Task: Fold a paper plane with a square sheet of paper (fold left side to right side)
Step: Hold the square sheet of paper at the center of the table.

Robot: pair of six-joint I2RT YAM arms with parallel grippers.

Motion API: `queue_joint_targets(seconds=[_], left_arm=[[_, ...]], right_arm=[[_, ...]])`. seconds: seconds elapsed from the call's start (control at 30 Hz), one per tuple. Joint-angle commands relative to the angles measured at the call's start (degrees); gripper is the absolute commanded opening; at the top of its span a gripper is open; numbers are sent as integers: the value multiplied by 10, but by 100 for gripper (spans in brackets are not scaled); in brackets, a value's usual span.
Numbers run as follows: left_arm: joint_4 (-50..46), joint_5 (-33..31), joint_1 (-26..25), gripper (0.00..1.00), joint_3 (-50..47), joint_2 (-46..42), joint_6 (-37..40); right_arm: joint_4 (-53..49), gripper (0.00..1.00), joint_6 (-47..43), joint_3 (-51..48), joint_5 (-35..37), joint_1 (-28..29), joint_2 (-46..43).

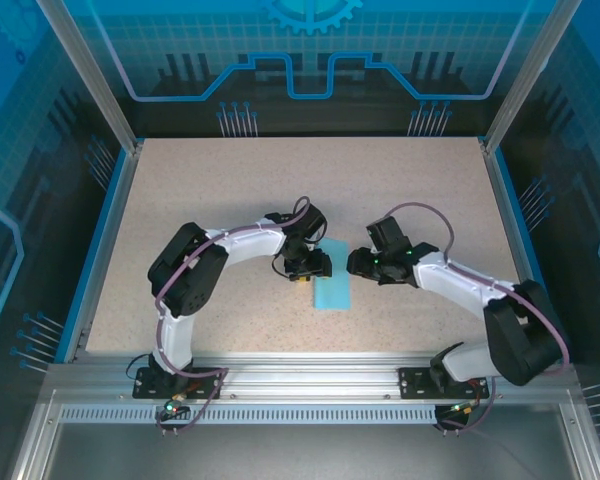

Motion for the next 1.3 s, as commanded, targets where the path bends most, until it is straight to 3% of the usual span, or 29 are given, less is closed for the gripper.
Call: queue_joint_targets(seconds=[0.0,0.27,1.27], left_arm=[[1,-7,-15,56,-7,49,-15],[2,4,-16,56,1,67,-26],[-14,1,-16,53,8,69,-9]], right_arm=[[-17,54,17,-27,37,-14,-41],[-37,60,13,-46,39,-32,-83],[-31,61,4,-48,24,-32,-75]])
